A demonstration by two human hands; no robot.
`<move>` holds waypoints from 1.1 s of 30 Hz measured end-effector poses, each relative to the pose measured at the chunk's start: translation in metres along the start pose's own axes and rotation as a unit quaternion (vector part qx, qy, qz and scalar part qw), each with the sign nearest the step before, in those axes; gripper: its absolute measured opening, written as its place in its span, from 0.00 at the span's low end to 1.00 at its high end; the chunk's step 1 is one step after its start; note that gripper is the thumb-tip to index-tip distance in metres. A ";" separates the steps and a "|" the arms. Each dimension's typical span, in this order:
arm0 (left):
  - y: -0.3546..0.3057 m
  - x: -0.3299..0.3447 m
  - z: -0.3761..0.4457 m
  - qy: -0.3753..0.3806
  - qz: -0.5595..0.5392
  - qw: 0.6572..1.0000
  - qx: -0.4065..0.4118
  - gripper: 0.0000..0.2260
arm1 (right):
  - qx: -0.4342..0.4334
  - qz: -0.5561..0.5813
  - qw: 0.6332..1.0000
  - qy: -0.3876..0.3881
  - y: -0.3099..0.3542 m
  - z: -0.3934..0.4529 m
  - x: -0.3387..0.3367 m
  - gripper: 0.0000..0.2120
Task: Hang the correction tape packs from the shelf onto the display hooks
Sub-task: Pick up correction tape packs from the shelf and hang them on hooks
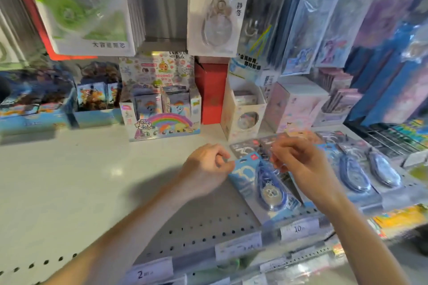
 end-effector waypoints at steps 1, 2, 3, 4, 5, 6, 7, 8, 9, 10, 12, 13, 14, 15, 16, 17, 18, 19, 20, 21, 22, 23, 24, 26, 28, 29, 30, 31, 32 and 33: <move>0.002 0.006 0.006 0.015 0.044 0.999 0.008 0.09 | 0.007 -0.010 1.000 0.002 -0.005 0.000 -0.002 0.06; 0.003 0.010 0.013 0.033 0.079 0.996 0.010 0.11 | 0.016 -0.020 1.000 0.004 -0.009 0.000 -0.003 0.06; 0.003 0.013 0.017 0.049 0.097 0.994 0.005 0.12 | 0.024 -0.028 0.999 0.007 -0.013 0.000 -0.004 0.06; 0.002 0.015 0.021 0.060 0.099 0.993 -0.004 0.11 | 0.032 -0.037 0.999 0.011 -0.017 0.000 -0.004 0.07; 0.002 0.017 0.024 0.065 0.092 0.994 -0.013 0.10 | 0.039 -0.047 0.998 0.013 -0.020 0.000 -0.004 0.08; 0.001 0.019 0.025 0.064 0.080 0.995 -0.020 0.09 | 0.045 -0.058 0.997 0.014 -0.022 0.000 -0.004 0.08; 0.001 0.020 0.026 0.060 0.063 0.996 -0.025 0.08 | 0.050 -0.066 0.996 0.014 -0.024 0.000 -0.003 0.08; 0.001 0.020 0.026 0.055 0.038 0.997 -0.030 0.08 | 0.052 -0.070 0.996 0.018 -0.025 -0.001 -0.003 0.08; 0.000 0.020 0.026 0.053 0.001 0.998 -0.039 0.08 | 0.050 -0.075 0.996 0.022 -0.026 0.000 -0.003 0.07; 0.000 0.018 0.025 0.054 -0.045 0.996 -0.051 0.07 | 0.048 -0.082 0.995 0.023 -0.026 0.000 -0.003 0.07; -0.002 0.014 0.024 0.058 -0.145 0.985 -0.074 0.06 | 0.050 -0.091 0.994 0.020 -0.025 0.002 -0.002 0.05; -0.004 0.010 0.023 0.058 -0.187 0.977 -0.085 0.05 | 0.050 -0.095 0.994 0.019 -0.024 0.004 -0.001 0.05; -0.007 0.006 0.022 0.056 -0.222 0.969 -0.094 0.05 | 0.048 -0.101 0.993 0.021 -0.022 0.006 0.000 0.07; -0.009 0.001 0.022 0.053 -0.250 0.962 -0.098 0.04 | 0.045 -0.105 0.993 0.027 -0.019 0.008 0.003 0.08; -0.011 -0.003 0.021 0.047 -0.269 0.957 -0.098 0.04 | 0.043 -0.101 0.993 0.038 -0.016 0.010 0.006 0.09; -0.012 -0.008 0.022 0.038 -0.279 0.955 -0.095 0.03 | 0.047 -0.087 0.994 0.053 -0.014 0.012 0.010 0.11; -0.013 -0.013 0.022 0.025 -0.284 0.954 -0.088 0.03 | 0.056 -0.068 0.994 0.071 -0.011 0.013 0.014 0.12; -0.013 -0.018 0.023 0.011 -0.289 0.954 -0.078 0.04 | 0.069 -0.043 0.993 0.087 -0.008 0.015 0.019 0.14; -0.013 -0.023 0.023 -0.003 -0.296 0.953 -0.068 0.05 | 0.087 -0.012 0.991 0.098 -0.006 0.017 0.024 0.13; -0.013 -0.027 0.024 -0.014 -0.308 0.949 -0.060 0.06 | 0.104 0.026 0.989 0.099 -0.003 0.019 0.029 0.12; -0.012 -0.030 0.023 -0.022 -0.327 0.943 -0.058 0.08 | 0.119 0.066 0.987 0.089 0.000 0.021 0.035 0.11; -0.010 -0.032 0.021 -0.025 -0.350 0.935 -0.060 0.09 | 0.132 0.100 0.984 0.070 0.002 0.023 0.041 0.11; -0.010 -0.033 0.018 -0.020 -0.368 0.928 -0.063 0.11 | 0.138 0.123 0.982 0.047 0.003 0.025 0.048 0.10; -0.009 -0.031 0.013 0.013 -0.379 0.923 -0.064 0.12 | 0.129 0.140 0.982 0.017 0.005 0.028 0.062 0.09; -0.007 -0.026 0.009 0.035 -0.394 0.916 -0.069 0.12 | 0.117 0.142 0.983 0.017 0.006 0.030 0.072 0.10; -0.005 -0.025 0.009 0.033 -0.404 0.911 -0.071 0.12 | 0.107 0.133 0.985 0.025 0.008 0.031 0.075 0.10; -0.003 -0.026 0.008 0.025 -0.408 0.910 -0.071 0.13 | 0.087 0.102 0.990 0.035 0.008 0.032 0.075 0.09; -0.001 -0.029 0.008 0.017 -0.405 0.912 -0.068 0.13 | 0.060 0.048 0.996 0.043 0.006 0.033 0.072 0.07; 0.002 -0.033 0.008 0.010 -0.398 0.915 -0.065 0.13 | 0.030 -0.018 0.998 0.045 0.005 0.034 0.067 0.06; 0.004 -0.037 0.009 0.004 -0.391 0.918 -0.061 0.14 | 0.006 -0.084 0.996 0.041 0.003 0.034 0.060 0.06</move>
Point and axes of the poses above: each hand's wrist, its own z-axis towards the middle knuckle, its own x-axis out of the palm, y = z × x, the point moved 1 cm from there along z, towards the middle knuckle, and after that the axes turned 2 degrees about -y, right-handed, at the moved point
